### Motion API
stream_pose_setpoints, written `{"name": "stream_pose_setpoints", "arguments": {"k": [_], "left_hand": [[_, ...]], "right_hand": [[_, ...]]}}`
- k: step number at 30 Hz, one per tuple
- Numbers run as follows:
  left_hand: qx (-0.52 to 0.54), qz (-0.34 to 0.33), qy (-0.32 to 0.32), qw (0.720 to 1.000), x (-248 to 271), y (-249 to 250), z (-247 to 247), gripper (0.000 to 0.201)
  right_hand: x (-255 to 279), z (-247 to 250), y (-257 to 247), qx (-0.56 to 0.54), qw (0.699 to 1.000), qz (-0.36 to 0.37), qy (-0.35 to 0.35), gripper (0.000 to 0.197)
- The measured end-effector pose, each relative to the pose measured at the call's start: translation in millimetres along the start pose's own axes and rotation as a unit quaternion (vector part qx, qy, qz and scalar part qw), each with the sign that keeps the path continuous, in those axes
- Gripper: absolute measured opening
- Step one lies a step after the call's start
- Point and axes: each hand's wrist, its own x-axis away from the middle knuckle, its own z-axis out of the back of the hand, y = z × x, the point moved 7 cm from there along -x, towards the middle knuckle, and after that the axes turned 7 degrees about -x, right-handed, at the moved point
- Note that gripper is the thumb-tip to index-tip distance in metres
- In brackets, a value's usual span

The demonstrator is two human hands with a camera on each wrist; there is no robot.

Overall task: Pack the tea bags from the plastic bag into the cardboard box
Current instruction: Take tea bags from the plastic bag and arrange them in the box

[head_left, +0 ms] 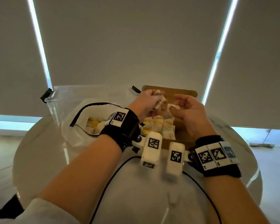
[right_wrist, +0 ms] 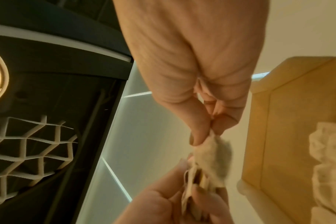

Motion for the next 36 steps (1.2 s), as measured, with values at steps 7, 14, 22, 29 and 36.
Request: {"name": "stream_pose_setpoints", "arguments": {"k": [7, 14, 22, 29, 36], "left_hand": [[-0.017, 0.025, -0.015, 0.999, -9.7, -29.1, -0.8, 0.029], [-0.258, -0.033, -0.053, 0.964, -9.0, -36.6, -7.4, 0.022], [-0.630, -0.126, -0.160, 0.750, -13.9, -33.6, -48.1, 0.028], [-0.696, -0.141, -0.175, 0.682, -23.3, -37.0, -65.6, 0.024], [-0.690, -0.128, -0.173, 0.691, -28.2, -40.2, -60.9, 0.020]], "right_hand": [[0.2, 12.7, 14.6, -0.027, 0.997, -0.066, 0.032, 0.014], [-4.6, 31.0, 16.2, 0.103, 0.989, -0.027, 0.102, 0.007], [-6.5, 54.7, 24.5, 0.274, 0.955, -0.048, 0.100, 0.008], [-5.0, 47.7, 37.9, 0.291, 0.948, -0.126, 0.036, 0.007], [-2.2, 30.5, 48.3, 0.261, 0.949, -0.166, -0.056, 0.009]]}}
